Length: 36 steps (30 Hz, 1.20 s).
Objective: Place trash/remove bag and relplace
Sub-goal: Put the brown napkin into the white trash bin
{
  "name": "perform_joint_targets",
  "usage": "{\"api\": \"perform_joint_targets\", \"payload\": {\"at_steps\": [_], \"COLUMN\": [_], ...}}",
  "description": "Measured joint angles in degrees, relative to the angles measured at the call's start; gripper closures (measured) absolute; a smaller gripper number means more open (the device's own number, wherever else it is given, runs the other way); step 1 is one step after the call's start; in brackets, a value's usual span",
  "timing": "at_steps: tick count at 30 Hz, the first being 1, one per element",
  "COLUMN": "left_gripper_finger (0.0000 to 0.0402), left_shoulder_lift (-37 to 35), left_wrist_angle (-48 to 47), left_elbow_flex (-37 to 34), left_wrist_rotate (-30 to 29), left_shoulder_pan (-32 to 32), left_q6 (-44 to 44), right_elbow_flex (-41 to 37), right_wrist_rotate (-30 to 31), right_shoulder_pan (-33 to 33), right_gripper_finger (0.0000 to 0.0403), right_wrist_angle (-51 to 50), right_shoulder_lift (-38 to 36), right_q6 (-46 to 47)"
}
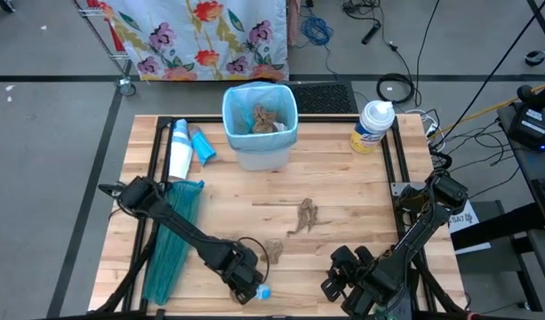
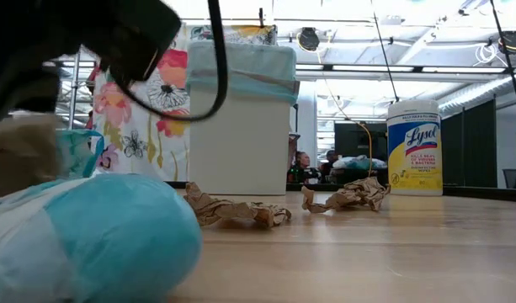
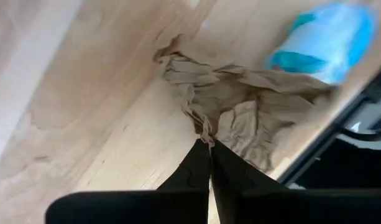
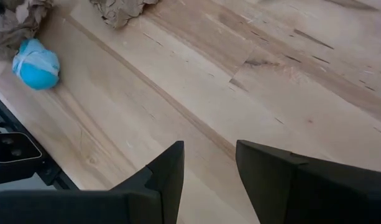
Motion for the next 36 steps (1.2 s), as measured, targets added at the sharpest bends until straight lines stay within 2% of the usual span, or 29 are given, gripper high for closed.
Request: {"api": "perform_joint_targets", "payload": {"at_steps": [7, 11, 20, 29, 36], "left_gripper_finger": [0.0399, 0.04, 0.0401, 0.0401, 0.0401], "left_shoulder_lift": [-4.03, -7.59, -22.07, -34.97, -35.59], "left_wrist_angle": [-2.04, -4.88, -10.09, -10.85, -11.01], "left_elbow_flex": [0.04, 0.04, 0.09, 4.43, 13.31], "left_wrist_rotate": [-3.74, -7.82, -17.42, -22.61, -22.76], "left_shoulder_pan": [-0.14, -0.14, 3.05, 13.52, 26.11], "left_q6": [1.22, 1.7, 6.71, 22.03, 43.02], "right_elbow_flex": [0.0, 0.0, 0.0, 0.0, 0.02], "right_wrist_rotate": [0.11, 0.18, -0.09, -0.22, -0.28], "right_shoulder_pan": [0.0, 0.0, -0.5, -0.5, -0.5], "right_gripper_finger": [0.0264, 0.0264, 0.0264, 0.0264, 0.0264], "right_wrist_angle": [0.03, -0.15, -2.51, 1.48, 5.88], "right_shoulder_lift": [0.0, 0.0, 0.04, 0.04, 0.04], "right_q6": [0.2, 0.14, 0.0, 0.0, 0.0]}}
